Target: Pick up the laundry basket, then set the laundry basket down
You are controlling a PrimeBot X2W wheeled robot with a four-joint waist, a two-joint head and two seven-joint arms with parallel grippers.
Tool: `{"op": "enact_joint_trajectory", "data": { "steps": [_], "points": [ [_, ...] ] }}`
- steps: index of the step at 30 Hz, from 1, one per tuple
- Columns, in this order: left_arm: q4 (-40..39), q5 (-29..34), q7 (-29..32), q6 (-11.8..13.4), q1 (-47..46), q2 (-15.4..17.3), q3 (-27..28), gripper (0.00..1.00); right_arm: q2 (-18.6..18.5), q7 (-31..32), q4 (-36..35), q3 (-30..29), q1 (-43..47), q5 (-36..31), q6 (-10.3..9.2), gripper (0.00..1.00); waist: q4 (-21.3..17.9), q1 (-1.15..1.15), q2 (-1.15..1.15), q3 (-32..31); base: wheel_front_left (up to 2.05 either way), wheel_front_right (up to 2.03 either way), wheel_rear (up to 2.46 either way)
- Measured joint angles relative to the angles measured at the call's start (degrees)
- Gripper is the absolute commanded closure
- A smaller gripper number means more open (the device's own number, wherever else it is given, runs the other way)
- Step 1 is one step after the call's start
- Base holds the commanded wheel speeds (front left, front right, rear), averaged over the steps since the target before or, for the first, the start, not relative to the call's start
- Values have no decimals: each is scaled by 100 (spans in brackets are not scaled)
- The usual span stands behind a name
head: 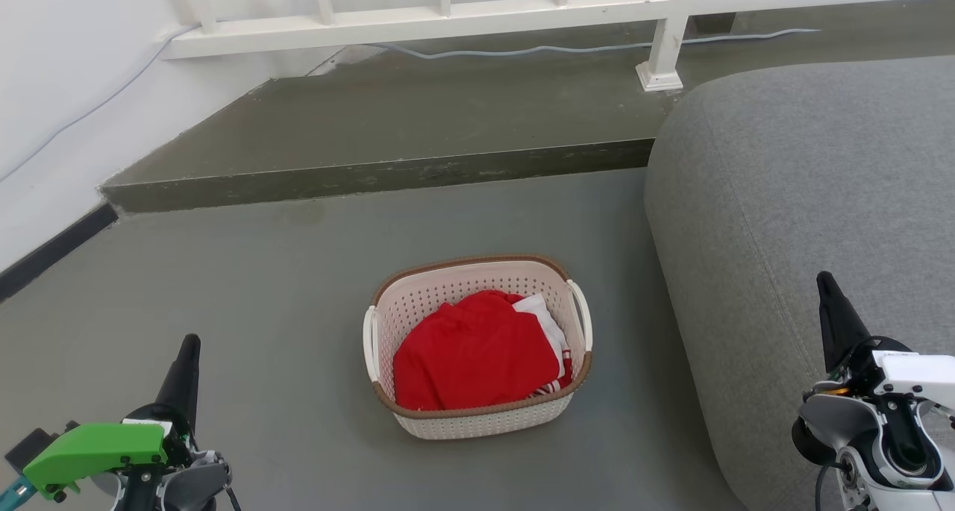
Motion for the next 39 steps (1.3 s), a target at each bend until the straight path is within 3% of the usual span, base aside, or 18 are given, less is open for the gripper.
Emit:
{"op": "enact_joint_trajectory", "data": {
  "steps": [39],
  "points": [
    [-3,0,0,0,0,-1,-1,100,16,44,8,-24,-3,-8,25,100,0,0,0,0,0,0,0]
  ]
}}
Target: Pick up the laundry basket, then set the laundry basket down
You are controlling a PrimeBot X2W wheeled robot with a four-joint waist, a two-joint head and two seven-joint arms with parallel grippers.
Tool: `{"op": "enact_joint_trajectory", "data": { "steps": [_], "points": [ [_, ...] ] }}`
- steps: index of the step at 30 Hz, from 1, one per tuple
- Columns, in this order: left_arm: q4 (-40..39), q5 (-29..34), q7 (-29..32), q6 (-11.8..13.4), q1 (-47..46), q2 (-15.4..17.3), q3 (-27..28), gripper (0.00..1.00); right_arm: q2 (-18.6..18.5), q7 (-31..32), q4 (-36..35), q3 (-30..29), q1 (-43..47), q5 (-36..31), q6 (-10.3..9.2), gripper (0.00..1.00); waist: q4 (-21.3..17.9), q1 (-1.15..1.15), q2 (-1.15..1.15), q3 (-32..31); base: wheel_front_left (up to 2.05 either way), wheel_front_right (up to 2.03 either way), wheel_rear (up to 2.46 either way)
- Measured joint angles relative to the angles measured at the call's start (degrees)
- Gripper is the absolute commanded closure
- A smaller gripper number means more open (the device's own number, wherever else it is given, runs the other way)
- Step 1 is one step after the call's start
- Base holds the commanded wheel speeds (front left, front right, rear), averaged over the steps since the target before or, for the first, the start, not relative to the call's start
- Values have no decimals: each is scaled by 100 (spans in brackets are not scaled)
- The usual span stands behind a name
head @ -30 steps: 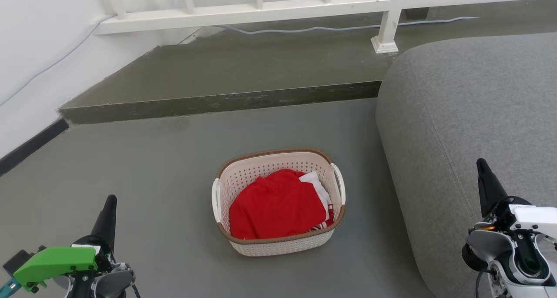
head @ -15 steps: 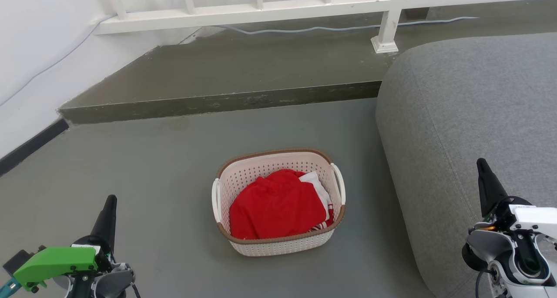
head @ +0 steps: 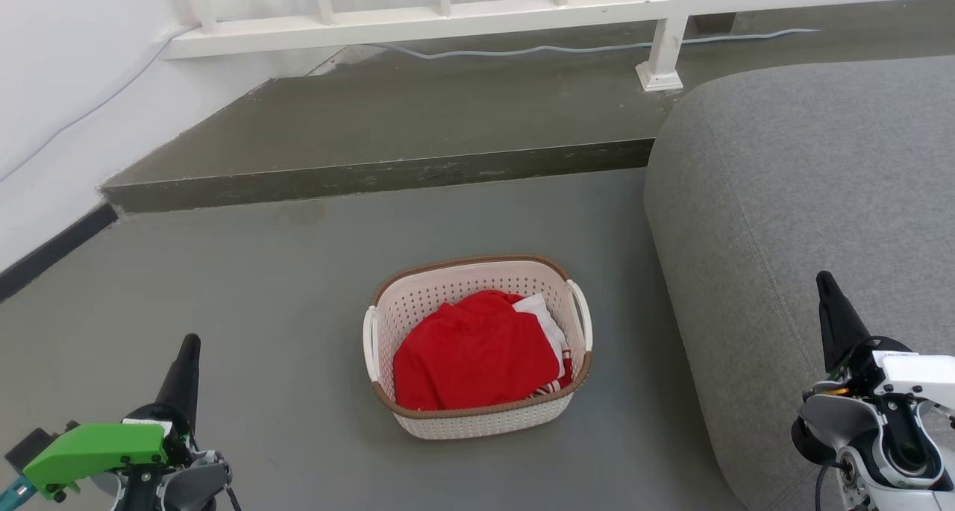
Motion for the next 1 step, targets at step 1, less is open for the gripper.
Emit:
{"op": "enact_joint_trajectory", "data": {
  "steps": [1],
  "points": [
    [0,0,0,0,0,0,0,100,0,0,0,-1,0,0,0,100,0,0,0,0,0,0,0]
  ]
}}
